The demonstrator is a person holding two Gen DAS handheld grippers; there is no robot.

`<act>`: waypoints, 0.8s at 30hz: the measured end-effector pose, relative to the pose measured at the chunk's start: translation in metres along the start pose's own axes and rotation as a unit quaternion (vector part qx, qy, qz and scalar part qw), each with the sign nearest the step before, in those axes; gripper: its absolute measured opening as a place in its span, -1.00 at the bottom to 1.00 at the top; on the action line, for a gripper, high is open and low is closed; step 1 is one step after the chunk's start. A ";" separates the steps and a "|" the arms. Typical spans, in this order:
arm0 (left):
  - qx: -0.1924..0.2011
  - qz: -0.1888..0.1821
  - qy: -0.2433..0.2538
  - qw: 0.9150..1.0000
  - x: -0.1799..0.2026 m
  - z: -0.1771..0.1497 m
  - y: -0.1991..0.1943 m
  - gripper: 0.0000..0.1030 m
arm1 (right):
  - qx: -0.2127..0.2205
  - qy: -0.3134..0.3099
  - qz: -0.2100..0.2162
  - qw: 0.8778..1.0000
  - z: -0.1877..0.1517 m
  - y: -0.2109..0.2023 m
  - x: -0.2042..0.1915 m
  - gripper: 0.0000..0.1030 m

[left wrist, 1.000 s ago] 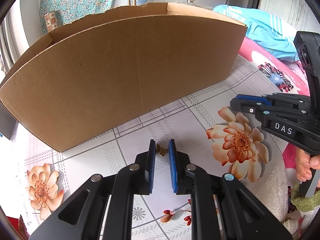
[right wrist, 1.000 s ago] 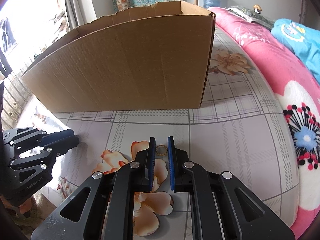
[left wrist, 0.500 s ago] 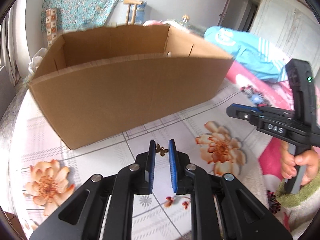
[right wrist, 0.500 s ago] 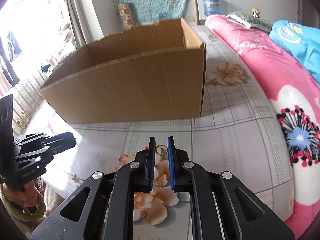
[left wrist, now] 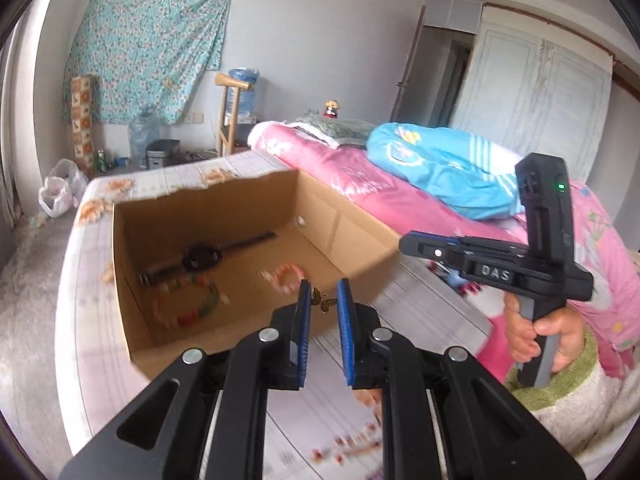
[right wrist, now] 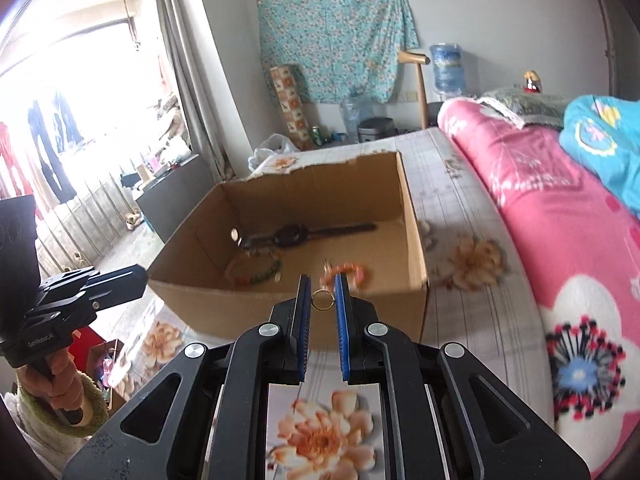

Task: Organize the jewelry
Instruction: 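Carry the gold ring and charm over the cardboard box, then open both tools to drop the ring and charm into the box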

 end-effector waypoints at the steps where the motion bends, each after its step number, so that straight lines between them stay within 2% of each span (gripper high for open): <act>1: -0.010 0.009 -0.005 1.000 -0.006 0.007 0.013 -0.75 | -0.002 0.004 0.006 1.000 0.003 0.006 0.001 -0.80; 4: -0.039 0.029 -0.018 0.999 -0.022 0.021 0.050 -0.75 | -0.017 0.011 0.010 1.000 0.009 0.027 0.011 -0.80; 6: -0.066 0.057 -0.025 0.996 -0.036 0.023 0.074 -0.75 | -0.033 0.008 0.003 0.999 0.010 0.042 0.017 -0.80; 11: -0.110 0.069 -0.063 0.989 -0.059 0.022 0.115 -0.71 | -0.057 -0.009 -0.023 0.998 0.013 0.065 0.026 -0.69; 12: -0.115 0.072 -0.069 0.988 -0.062 0.021 0.118 -0.64 | -0.056 -0.012 -0.027 0.998 0.014 0.064 0.025 -0.60; 14: -0.114 0.077 -0.076 0.988 -0.064 0.021 0.121 -0.25 | -0.049 -0.019 -0.033 0.998 0.015 0.062 0.025 -0.49; 17: -0.093 0.082 -0.076 0.989 -0.067 0.024 0.115 0.04 | -0.039 -0.017 -0.032 0.999 0.015 0.058 0.028 -0.43; 20: -0.078 0.087 -0.075 0.990 -0.067 0.024 0.102 0.16 | -0.032 -0.005 -0.027 0.999 0.012 0.050 0.029 -0.40; 24: -0.059 0.092 -0.068 0.992 -0.060 0.021 0.077 0.35 | -0.021 0.010 -0.024 0.999 0.004 0.027 0.025 -0.22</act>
Point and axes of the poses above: each gripper's, at about its wrist camera, not at the fingertips, and y roughly the way its jaws point, x to its right, z to its top, the point moved 10 cm from there along y, roughly the way its jaws point, and after that the axes turned 13 degrees about -y, right-handed, at the moved point
